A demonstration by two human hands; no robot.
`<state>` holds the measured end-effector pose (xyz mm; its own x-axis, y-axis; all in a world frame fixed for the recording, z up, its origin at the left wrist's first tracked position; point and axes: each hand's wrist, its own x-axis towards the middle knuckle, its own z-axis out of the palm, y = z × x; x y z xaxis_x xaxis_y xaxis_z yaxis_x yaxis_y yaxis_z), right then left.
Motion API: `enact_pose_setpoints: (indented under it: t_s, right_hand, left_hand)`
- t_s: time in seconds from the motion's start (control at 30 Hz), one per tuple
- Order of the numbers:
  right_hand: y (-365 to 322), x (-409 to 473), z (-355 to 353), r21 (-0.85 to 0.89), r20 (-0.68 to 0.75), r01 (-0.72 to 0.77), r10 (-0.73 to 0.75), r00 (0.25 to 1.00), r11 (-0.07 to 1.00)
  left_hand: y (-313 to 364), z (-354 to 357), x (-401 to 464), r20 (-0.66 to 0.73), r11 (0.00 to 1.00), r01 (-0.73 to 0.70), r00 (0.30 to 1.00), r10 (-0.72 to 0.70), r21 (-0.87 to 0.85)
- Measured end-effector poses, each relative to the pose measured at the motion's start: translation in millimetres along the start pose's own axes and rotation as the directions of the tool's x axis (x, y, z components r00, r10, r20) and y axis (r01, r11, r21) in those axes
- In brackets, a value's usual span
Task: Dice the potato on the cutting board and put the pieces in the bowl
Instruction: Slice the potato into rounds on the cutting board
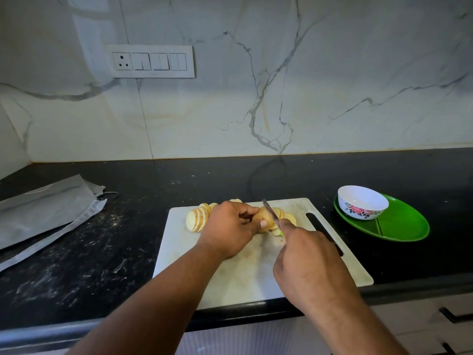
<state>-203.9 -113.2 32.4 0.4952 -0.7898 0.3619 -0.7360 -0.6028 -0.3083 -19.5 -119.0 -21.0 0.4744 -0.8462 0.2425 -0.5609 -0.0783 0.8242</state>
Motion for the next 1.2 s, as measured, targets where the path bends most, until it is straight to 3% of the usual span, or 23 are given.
enact_pose_setpoints:
  t_s: [0.37,0.7,1.0,1.2]
  right_hand:
    - [-7,26,23,0.078,0.045,-0.052,0.048,0.998,0.996]
    - [1,-1,14,0.106,0.198,-0.046,0.025,0.980,0.993]
    - [13,-44,-20,0.078,0.240,-0.044,0.024,0.970,0.996]
    - [14,-37,-27,0.005,0.083,-0.028,0.028,0.996,1.000]
  left_hand:
    - [2,0,0,-0.037,1.000,-0.002,0.999,0.002,-0.004]
    - [2,1,-5,-0.003,1.000,-0.017,1.000,0.017,0.009]
    - [3,1,-6,0.003,1.000,0.002,1.000,-0.002,0.008]
    - [5,-1,-7,-0.005,0.999,0.004,1.000,-0.004,0.043]
